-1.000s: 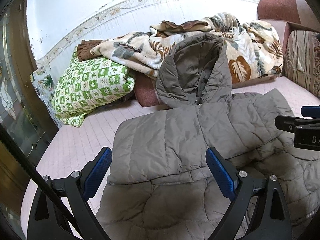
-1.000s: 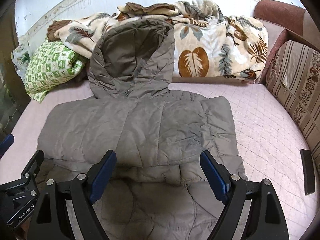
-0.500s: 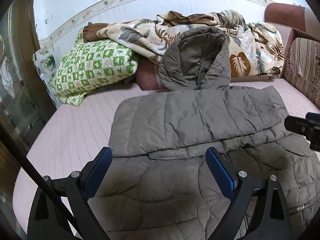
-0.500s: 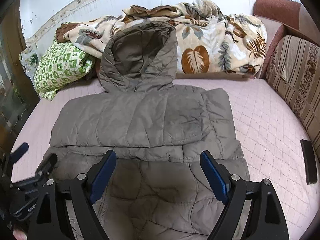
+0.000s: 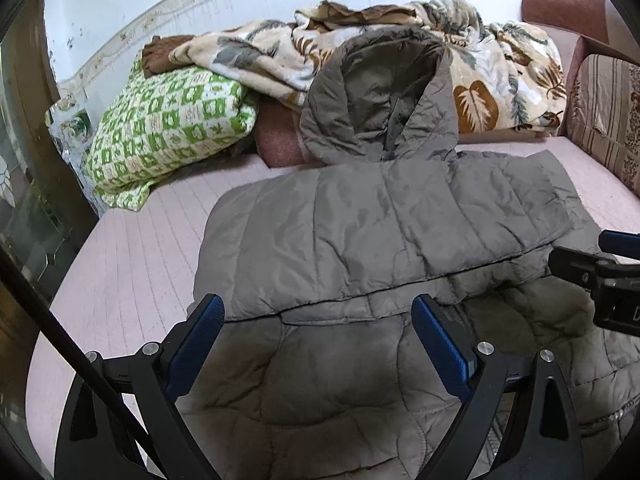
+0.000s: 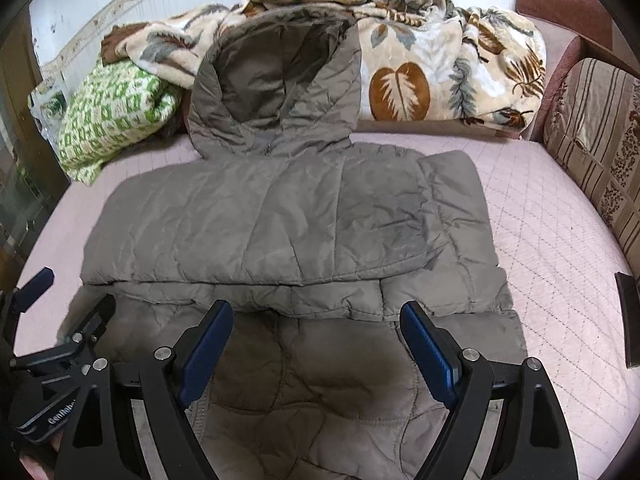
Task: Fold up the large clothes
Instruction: 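Open both grippers and withdraw them from the folded hem, then grasp the jacket hood with the right gripper and lift it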
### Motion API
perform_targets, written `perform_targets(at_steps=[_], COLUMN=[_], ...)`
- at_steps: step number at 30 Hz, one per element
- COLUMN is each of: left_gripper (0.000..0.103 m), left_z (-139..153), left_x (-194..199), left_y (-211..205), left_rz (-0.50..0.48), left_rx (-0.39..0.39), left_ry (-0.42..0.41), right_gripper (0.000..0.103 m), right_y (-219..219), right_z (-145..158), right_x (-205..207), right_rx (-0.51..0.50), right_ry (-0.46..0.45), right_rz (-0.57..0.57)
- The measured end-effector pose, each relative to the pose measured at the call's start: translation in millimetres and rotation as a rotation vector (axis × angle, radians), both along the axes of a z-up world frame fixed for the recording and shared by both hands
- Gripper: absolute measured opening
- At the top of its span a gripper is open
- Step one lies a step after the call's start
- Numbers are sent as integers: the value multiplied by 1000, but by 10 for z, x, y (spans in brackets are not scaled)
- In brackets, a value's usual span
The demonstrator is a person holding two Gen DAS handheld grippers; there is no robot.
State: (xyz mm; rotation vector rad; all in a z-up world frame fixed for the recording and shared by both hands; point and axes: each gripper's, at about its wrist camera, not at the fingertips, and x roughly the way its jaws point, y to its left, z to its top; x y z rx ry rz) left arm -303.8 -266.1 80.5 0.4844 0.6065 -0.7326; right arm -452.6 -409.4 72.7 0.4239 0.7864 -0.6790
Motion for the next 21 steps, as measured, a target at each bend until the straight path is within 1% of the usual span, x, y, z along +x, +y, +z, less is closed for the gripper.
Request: perform_targets(at_steps=[3, 5, 7, 11, 14, 17, 19, 21], left_gripper=[94, 94, 94, 94, 94, 94, 94, 94], left_z=[-36, -46, -52, -18, 16, 39, 62, 97], left_x=[84, 154, 232, 354, 433, 520, 560, 590], left_y=[29, 66, 111, 195, 273, 317, 331, 325], left_rz=[21, 36, 57, 86, 108, 125, 141, 144], left_rx=[1, -9, -25, -54, -86, -113, -130, -144], left_ry=[19, 40, 55, 61, 68, 91, 85, 70], right_gripper=[89, 89, 89, 89, 89, 89, 89, 90], right_y=[-10, -11, -30, -94, -144, -227, -341, -450], right_z=[-11, 33, 108, 303, 506, 839, 1121, 1316], right_x=[14, 2, -55, -181, -169, -67, 73, 219], right_rx=[7, -12, -23, 8, 39, 81, 121, 142], right_ry=[-2, -7, -24, -78, -109, -170, -225, -252], right_rz=[2, -2, -14, -51, -58, -69, -75, -89])
